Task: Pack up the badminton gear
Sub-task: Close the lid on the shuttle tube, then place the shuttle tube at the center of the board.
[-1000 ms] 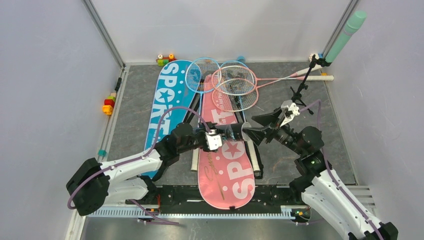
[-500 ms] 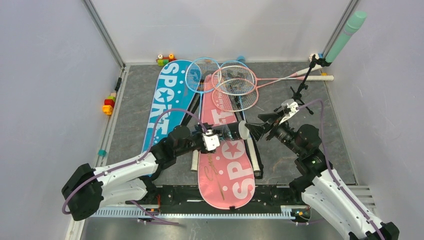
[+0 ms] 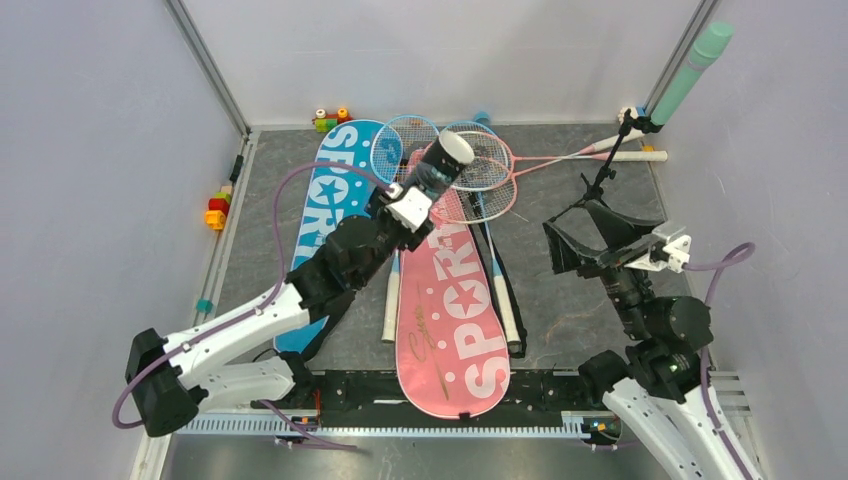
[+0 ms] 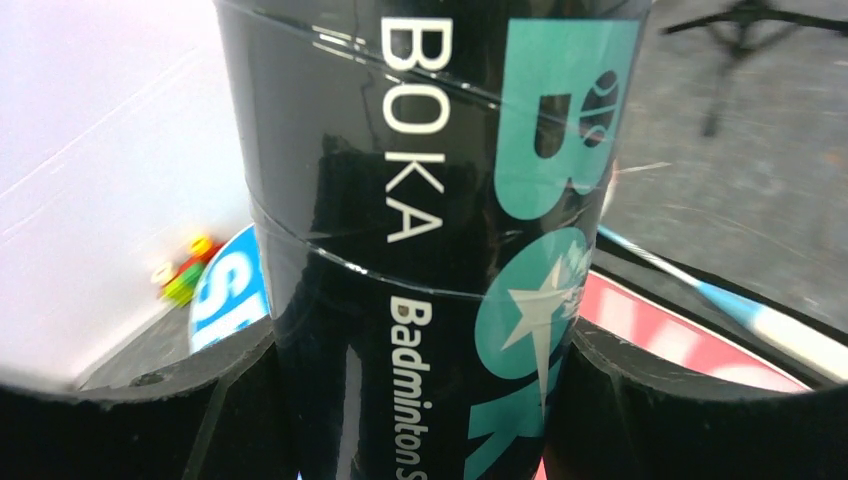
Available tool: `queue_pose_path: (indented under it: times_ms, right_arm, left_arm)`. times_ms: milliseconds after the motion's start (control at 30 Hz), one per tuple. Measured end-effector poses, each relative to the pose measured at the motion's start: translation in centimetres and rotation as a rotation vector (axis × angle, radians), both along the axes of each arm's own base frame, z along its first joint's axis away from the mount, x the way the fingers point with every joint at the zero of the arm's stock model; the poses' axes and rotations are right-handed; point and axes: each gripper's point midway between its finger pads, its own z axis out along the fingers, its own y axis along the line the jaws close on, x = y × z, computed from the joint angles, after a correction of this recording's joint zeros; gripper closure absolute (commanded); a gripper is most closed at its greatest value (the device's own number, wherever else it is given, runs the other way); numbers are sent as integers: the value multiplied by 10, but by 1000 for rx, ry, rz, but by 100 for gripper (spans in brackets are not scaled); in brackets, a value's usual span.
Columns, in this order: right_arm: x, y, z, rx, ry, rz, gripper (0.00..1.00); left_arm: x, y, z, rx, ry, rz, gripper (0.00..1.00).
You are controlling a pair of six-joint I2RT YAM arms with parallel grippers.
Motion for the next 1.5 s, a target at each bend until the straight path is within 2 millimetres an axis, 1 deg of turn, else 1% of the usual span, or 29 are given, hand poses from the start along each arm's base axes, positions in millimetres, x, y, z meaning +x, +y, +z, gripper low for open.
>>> queue_pose_path:
  times_ms: [67, 100, 133, 167, 200, 233, 300, 333, 367, 433, 467, 500, 600, 667, 767, 867, 933, 1000, 1033, 1067, 1233, 1333, 1400, 1500]
  right_arm:
    - [7, -10, -21, 42, 17, -64, 2]
    - [15, -12, -38, 47, 41, -86, 2]
    - [23, -11, -59, 40, 77, -103, 2]
    - [32, -9, -86, 22, 129, -116, 2]
    - [40, -6, -116, -8, 190, -129, 2]
    - [47, -4, -144, -40, 253, -138, 2]
    - [56, -1, -197, -101, 367, -153, 2]
    - [58, 0, -214, -117, 402, -154, 2]
    - [59, 1, -230, -132, 435, -152, 2]
    - [58, 6, -258, -155, 478, -130, 2]
    - [58, 8, -265, -163, 490, -116, 2]
    - [57, 12, -273, -178, 510, -97, 2]
    - [58, 22, -282, -198, 531, -48, 2]
    - [59, 26, -286, -210, 540, -30, 2]
    - [60, 28, -290, -220, 547, -21, 2]
    - [61, 28, -290, -224, 540, -27, 2]
    - [62, 26, -288, -226, 530, -38, 2]
    - [64, 23, -285, -226, 519, -54, 2]
    - [65, 22, -283, -223, 512, -63, 2]
    - [66, 20, -281, -219, 504, -74, 2]
    - [69, 14, -271, -205, 471, -112, 2]
    - [70, 13, -271, -208, 470, -121, 2]
    - [70, 12, -273, -210, 474, -124, 2]
    - [70, 12, -279, -214, 498, -127, 2]
  left_arm:
    - [14, 14, 6, 8, 4, 115, 98]
    - [23, 21, 6, 18, 13, 175, 98]
    - [34, 30, 6, 28, 29, 231, 98]
    - [44, 38, 4, 33, 49, 275, 97]
    - [59, 53, 1, 37, 74, 339, 94]
    - [76, 75, -2, 40, 96, 419, 88]
    - [108, 129, -13, 54, 133, 602, 86]
    - [119, 151, -20, 67, 148, 676, 86]
    - [131, 183, -30, 87, 174, 773, 86]
    - [148, 229, -50, 133, 230, 909, 84]
    - [153, 246, -59, 151, 253, 956, 84]
    - [159, 267, -73, 179, 291, 1013, 84]
    - [169, 300, -107, 246, 367, 1096, 83]
    - [172, 314, -129, 309, 417, 1126, 80]
    - [177, 330, -163, 402, 496, 1148, 71]
    - [180, 341, -185, 461, 550, 1160, 59]
    - [183, 346, -193, 479, 569, 1166, 54]
    - [187, 349, -198, 489, 585, 1167, 45]
    - [188, 349, -200, 491, 593, 1162, 26]
    - [190, 349, -200, 492, 600, 1156, 1]
    - [194, 343, -197, 479, 629, 1123, 0]
    - [196, 335, -196, 433, 646, 1094, 0]
    - [194, 325, -194, 389, 661, 1065, 0]
    - [193, 312, -179, 315, 650, 1037, 0]
